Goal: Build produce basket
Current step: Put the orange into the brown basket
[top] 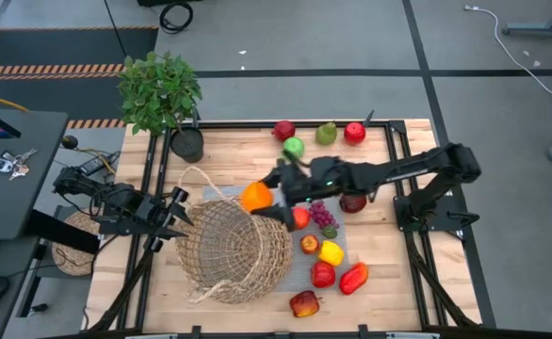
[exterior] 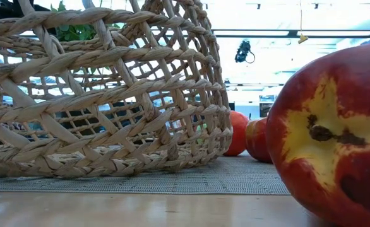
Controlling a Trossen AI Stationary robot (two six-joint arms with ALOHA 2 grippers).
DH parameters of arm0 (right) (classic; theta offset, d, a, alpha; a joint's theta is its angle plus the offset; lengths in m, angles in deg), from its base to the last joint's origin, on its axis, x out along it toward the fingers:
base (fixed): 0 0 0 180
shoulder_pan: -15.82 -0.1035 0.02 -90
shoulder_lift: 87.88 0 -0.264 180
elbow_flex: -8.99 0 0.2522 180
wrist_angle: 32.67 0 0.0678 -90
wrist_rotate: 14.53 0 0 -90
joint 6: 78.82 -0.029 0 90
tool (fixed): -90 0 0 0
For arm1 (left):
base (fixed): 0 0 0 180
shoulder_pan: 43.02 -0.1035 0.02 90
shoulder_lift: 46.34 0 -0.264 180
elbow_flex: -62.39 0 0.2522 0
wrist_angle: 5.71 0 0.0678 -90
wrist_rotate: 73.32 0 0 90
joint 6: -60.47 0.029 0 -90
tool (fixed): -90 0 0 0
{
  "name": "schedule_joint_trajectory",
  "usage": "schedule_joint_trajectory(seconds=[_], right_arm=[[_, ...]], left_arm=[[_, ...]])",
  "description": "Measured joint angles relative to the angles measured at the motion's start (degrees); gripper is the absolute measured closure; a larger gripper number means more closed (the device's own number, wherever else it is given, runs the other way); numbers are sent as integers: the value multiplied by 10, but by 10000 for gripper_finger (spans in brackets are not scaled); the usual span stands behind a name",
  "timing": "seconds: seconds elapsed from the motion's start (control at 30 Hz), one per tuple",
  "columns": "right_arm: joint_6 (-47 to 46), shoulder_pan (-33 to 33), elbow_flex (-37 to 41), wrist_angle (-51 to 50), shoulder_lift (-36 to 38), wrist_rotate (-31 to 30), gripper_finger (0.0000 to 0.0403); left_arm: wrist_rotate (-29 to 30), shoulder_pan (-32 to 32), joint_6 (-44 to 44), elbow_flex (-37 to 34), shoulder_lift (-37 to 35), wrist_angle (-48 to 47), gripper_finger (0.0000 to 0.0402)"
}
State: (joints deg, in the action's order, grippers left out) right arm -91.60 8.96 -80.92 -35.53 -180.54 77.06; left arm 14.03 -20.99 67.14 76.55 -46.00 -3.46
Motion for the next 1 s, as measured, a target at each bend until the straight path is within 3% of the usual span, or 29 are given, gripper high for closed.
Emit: schedule_joint_trajectory(seconds=[0.33, 0.57, 0.8, 1.0], right_arm=[[28, -27, -206, -172, -138, 11, 66], [59, -38, -318, -227, -210, 19, 66], [70, -40, -381, -226, -261, 60, 66], [81, -35, -386, -225, -274, 72, 66]], left_arm=[[0, 0, 0, 0, 0, 0, 254], [0, 0, 0, 0, 0, 0, 251], [0, 0, 0, 0, 0, 0, 252], [0, 0, 0, 0, 0, 0, 251]])
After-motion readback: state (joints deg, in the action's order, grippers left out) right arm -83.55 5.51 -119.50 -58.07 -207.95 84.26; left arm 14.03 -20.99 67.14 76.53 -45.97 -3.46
